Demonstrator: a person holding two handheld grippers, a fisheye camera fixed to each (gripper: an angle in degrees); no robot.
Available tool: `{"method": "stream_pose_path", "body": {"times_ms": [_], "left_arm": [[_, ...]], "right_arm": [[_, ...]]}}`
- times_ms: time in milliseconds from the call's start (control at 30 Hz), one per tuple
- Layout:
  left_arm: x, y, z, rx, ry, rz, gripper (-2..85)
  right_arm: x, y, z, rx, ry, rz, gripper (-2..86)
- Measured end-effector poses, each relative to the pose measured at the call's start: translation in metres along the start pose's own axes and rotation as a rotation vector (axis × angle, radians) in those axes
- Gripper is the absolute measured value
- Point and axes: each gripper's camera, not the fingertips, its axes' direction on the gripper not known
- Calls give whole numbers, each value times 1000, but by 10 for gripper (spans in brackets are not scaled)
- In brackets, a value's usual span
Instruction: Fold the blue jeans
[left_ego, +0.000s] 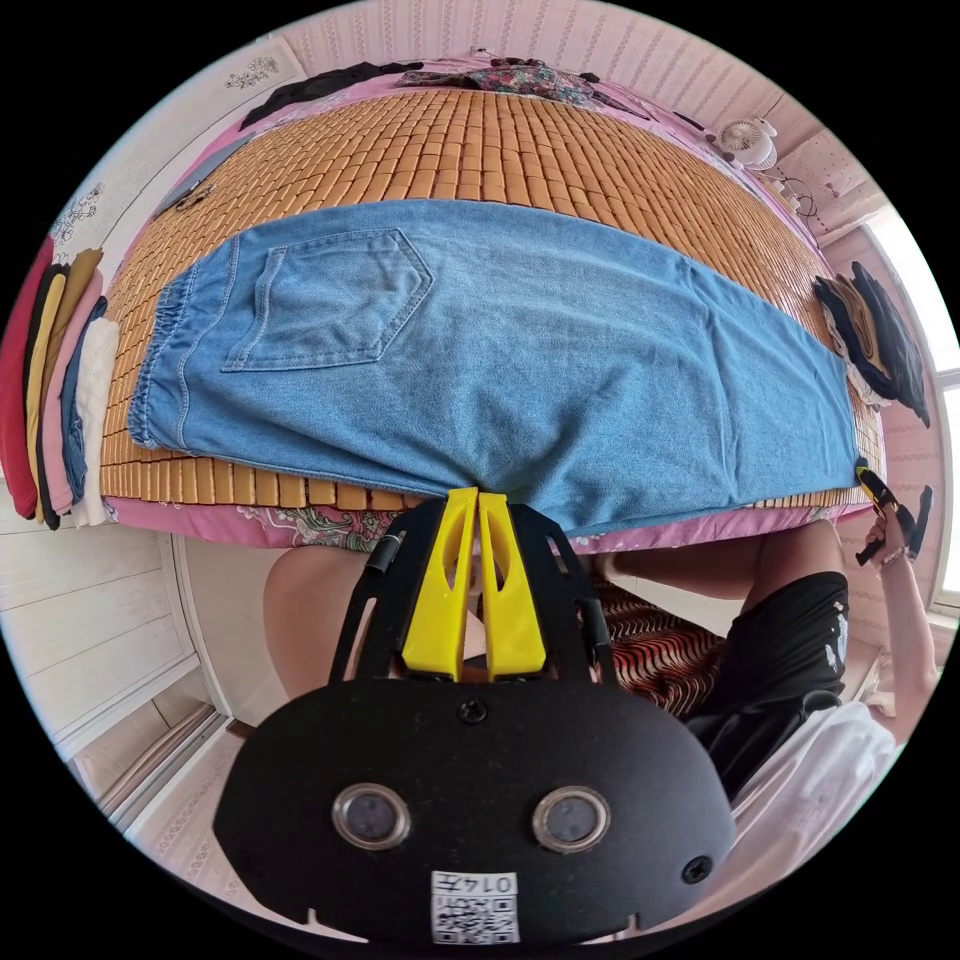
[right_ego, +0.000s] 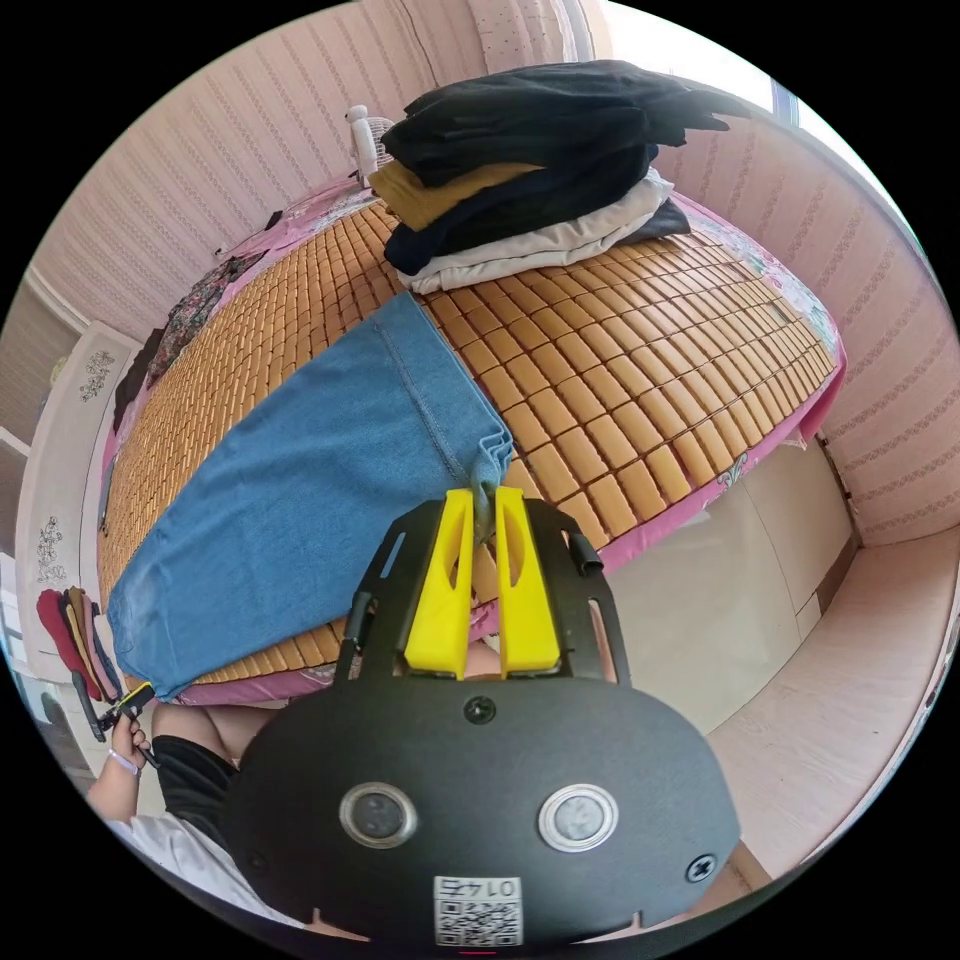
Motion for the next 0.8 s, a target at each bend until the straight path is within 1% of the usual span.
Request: {"method": "stream_pose_path", "body": {"times_ms": [67, 100, 233, 267, 333, 367, 433, 533, 600, 700, 767, 800], "left_arm": [[0, -1, -1, -8, -18, 5, -7], [1, -1, -2, -12, -34, 18, -7], [3, 0, -4, -11, -87, 70, -7], [2, 1, -5, -10, -96, 69, -7], [1, 2, -8, 8, -56, 68, -7], [1, 3, -11, 21, -18, 70, -7], [6, 2, -11, 11, 27, 100, -7], [28, 2, -8, 1, 110, 196, -7], [53, 5, -4, -33, 211, 304, -7], [75, 17, -6, -21, 305, 397, -7], [75, 27, -13, 8, 379, 407, -7], [71, 35, -20, 37, 419, 406, -7]], "right_arm": [[-7, 8, -36, 65, -85, -16, 34], [-14, 13, -67, 133, -150, -45, 25], [-42, 24, -177, 323, -336, -113, 21], [-46, 25, -192, 345, -354, -124, 21], [-61, 31, -248, 433, -407, -156, 19], [-65, 33, -262, 456, -414, -161, 19], [-75, 40, -316, 538, -431, -173, 18], [-90, 49, -380, 628, -492, -209, 17], [-106, 55, -419, 667, -534, -254, 17], [-161, 74, -476, 718, -569, -386, 17], [-210, 85, -497, 701, -626, -505, 18], [-251, 94, -505, 667, -667, -597, 19]]}}
